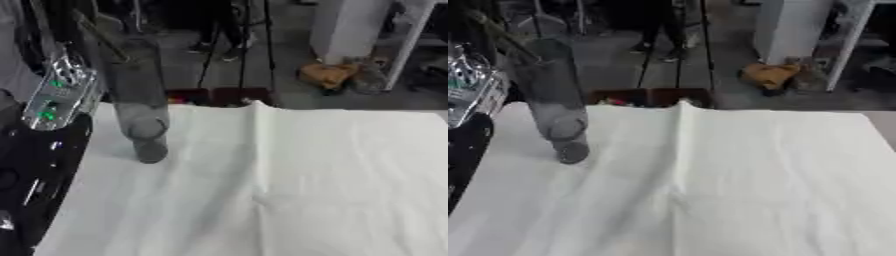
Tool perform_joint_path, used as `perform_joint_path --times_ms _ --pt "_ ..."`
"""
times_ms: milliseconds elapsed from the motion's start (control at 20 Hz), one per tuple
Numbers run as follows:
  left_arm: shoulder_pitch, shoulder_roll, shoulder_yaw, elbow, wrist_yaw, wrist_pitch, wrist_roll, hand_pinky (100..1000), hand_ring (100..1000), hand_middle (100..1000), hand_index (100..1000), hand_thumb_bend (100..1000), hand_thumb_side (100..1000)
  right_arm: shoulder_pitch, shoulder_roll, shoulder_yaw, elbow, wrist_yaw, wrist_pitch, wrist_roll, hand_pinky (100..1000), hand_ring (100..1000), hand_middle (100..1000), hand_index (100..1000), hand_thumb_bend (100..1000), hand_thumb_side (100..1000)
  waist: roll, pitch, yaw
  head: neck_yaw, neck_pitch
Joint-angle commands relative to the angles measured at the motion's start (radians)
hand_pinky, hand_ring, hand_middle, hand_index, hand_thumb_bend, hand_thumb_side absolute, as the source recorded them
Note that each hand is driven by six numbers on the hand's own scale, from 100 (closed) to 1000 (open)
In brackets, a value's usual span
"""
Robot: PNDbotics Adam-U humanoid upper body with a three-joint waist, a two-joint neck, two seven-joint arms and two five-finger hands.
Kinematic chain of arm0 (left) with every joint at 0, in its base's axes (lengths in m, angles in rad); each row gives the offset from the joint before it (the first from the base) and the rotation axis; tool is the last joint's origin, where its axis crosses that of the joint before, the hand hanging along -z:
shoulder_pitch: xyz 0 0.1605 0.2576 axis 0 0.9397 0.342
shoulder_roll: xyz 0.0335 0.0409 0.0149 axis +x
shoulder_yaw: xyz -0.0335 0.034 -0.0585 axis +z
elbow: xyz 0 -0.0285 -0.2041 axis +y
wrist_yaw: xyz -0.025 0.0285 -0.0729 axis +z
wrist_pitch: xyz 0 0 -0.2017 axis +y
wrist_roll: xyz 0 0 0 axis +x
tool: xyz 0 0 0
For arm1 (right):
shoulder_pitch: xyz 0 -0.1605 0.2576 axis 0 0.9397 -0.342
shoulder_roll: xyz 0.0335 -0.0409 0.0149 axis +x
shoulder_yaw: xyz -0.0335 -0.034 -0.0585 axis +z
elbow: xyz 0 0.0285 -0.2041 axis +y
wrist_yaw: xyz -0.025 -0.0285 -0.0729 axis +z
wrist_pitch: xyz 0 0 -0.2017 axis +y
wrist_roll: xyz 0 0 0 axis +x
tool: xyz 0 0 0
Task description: Arrange flowers into the vase.
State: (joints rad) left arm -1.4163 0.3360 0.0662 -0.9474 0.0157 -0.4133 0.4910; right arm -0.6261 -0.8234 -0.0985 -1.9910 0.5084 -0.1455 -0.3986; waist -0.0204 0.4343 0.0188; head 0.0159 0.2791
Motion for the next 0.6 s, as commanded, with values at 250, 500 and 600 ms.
perform_joint_path --times_ms 250,500,600 --pt "-0.038 0.030 0.014 0.026 -0.062 -0.009 0.020 100 100 100 100 100 820 -0.015 -0.032 -0.017 -0.009 -0.006 0.001 -0.005 838 883 856 902 394 1000 0.015 0.000 -0.006 0.010 -0.030" --pt "-0.042 0.035 0.014 0.034 -0.077 -0.004 0.020 100 100 100 100 100 823 -0.019 -0.029 -0.017 -0.009 -0.005 0.005 -0.001 837 882 854 902 403 1000 0.019 0.007 -0.005 0.010 -0.029" --pt "-0.043 0.037 0.014 0.036 -0.079 0.004 0.023 100 100 100 100 100 837 -0.017 -0.028 -0.018 -0.009 -0.005 0.006 -0.001 837 882 853 902 403 1000 0.020 0.008 -0.004 0.008 -0.027"
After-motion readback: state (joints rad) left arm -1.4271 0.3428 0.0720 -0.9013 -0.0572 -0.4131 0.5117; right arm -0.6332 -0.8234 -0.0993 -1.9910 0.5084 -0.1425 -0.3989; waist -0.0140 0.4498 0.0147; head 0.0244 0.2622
